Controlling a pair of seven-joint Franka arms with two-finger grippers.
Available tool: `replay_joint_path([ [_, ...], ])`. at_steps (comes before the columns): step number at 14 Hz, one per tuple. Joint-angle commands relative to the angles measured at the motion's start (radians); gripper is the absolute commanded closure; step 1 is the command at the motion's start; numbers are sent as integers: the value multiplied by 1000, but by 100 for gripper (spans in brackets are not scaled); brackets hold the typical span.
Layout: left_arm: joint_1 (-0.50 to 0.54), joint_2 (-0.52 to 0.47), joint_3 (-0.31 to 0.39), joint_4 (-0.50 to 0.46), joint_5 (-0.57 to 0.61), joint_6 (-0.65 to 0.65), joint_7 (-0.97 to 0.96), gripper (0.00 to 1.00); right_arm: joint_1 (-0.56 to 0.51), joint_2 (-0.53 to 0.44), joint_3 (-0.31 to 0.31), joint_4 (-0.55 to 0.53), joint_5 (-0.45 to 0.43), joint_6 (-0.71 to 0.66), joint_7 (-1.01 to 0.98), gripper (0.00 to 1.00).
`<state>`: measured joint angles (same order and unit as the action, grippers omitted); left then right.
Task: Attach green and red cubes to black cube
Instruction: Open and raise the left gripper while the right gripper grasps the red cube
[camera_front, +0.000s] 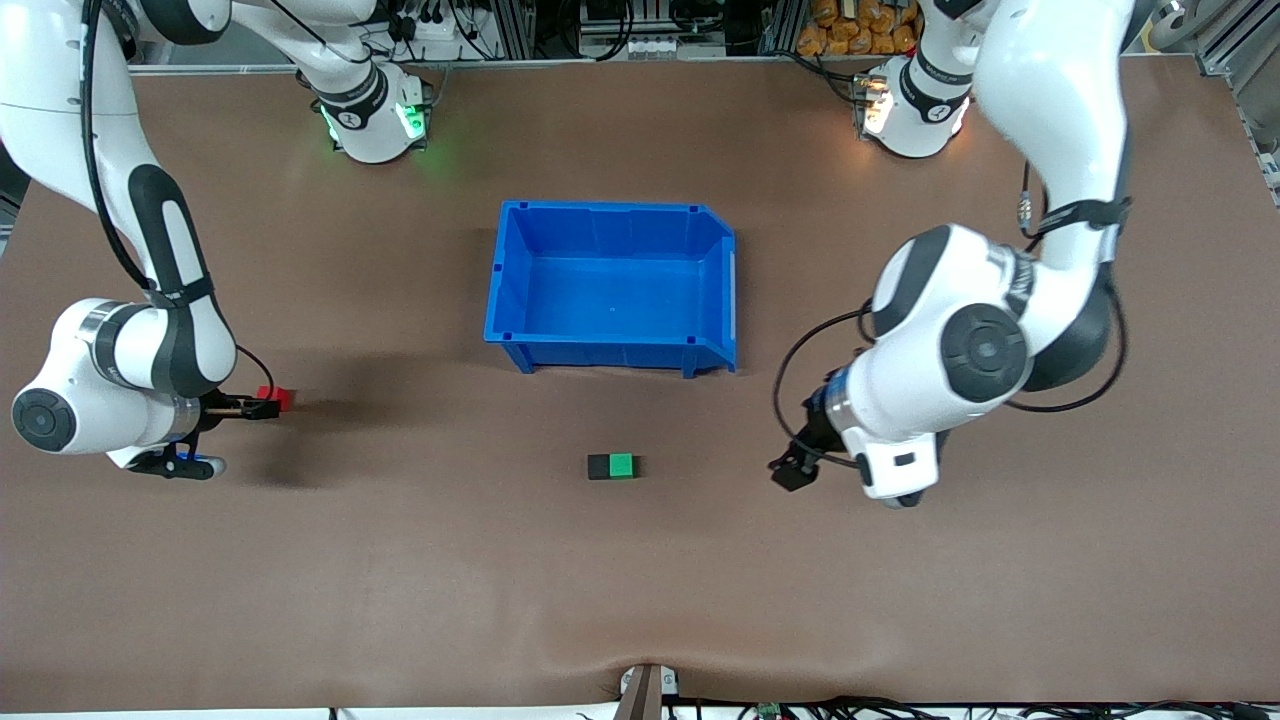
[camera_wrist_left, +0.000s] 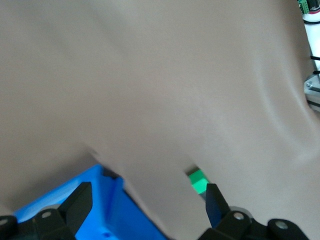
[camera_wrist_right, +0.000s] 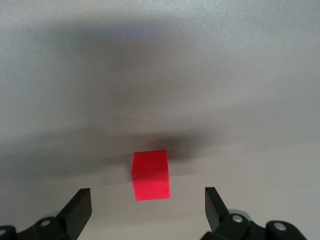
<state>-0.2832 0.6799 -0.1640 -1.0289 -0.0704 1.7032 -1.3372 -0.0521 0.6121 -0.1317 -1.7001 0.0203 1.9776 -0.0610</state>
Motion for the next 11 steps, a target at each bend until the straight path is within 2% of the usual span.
replay_joint_path([
  [1,62,-109,-6,-83,17,-94,168,0,-15,17,10,2,15,9,-14,0],
  [5,160,-219,-3,-125,18,-230,450,0,-22,38,12,-6,15,29,-16,10],
  [7,215,-296,-2,-189,20,-254,585,0,-22,38,10,-6,15,29,-16,24],
  [9,257,-385,0,-285,33,-255,703,0,-22,44,12,-6,15,30,-17,29],
  [11,260,-459,-3,-354,104,-255,786,0,-22,46,12,-6,15,44,-17,29],
])
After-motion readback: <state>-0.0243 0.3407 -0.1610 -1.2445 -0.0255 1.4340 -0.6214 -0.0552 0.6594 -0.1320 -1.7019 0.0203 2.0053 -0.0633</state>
